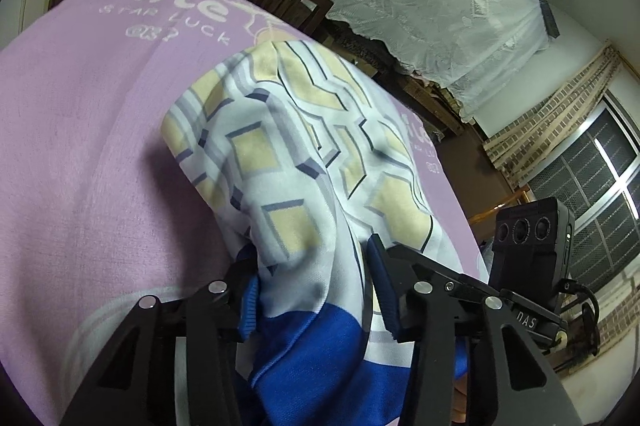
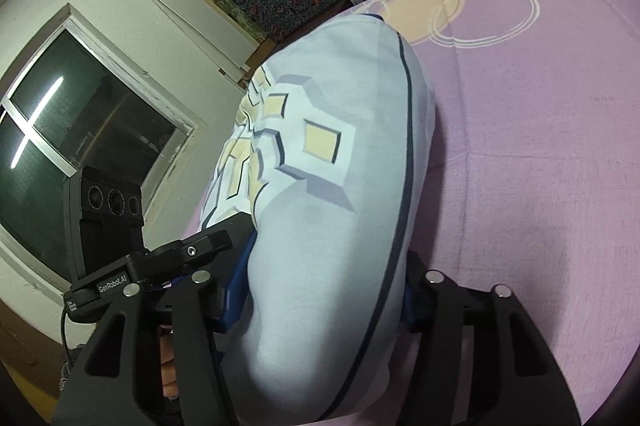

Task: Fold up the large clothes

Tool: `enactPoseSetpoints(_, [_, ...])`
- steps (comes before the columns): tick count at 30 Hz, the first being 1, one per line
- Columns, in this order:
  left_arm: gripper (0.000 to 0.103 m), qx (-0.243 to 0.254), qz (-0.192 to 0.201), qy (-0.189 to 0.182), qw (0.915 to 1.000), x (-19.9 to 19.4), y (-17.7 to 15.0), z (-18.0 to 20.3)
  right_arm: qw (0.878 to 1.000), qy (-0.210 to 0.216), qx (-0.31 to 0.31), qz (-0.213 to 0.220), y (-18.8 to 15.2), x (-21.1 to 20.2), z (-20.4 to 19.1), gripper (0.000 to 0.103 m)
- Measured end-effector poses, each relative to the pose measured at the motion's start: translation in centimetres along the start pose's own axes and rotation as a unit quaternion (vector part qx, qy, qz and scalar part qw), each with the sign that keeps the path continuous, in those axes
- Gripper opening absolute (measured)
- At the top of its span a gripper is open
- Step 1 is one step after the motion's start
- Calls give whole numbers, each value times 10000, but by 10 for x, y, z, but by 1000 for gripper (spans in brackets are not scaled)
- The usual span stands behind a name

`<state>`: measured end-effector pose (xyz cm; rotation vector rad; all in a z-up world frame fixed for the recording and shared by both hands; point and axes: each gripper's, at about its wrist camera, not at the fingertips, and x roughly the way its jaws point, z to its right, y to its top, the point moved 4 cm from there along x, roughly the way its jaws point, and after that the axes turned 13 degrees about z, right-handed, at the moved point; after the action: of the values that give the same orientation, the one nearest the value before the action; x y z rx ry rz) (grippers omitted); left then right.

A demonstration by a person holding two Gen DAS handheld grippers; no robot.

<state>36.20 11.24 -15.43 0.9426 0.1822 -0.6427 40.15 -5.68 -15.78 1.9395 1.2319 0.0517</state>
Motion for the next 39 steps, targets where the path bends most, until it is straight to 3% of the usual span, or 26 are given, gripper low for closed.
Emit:
enactPoseSetpoints(10, [47,397,401,182,9982,-38,3,28,9994,336,64,5,3,-15,-23,52])
enactPoseSetpoints(18, [47,447,1159,359,9916,-137,-13,55,9943,1050,-200,60,-17,-52,-102,52])
enactPoseSetpoints(25, [47,868,1686,1092,9758,-253,-41,80,9818,1860,-377,-98,-62,-78,-184,52])
enactPoseSetpoints(32, [47,681,1973,1356,9685,-323,-80,60,9727,2123,-820,-465,-116,-85,-247,52])
enactPoseSetpoints(39, [47,457,1985,1501,9675,-335,-106,25,9710,1989,-1081,-764,-156,-72,-263,52])
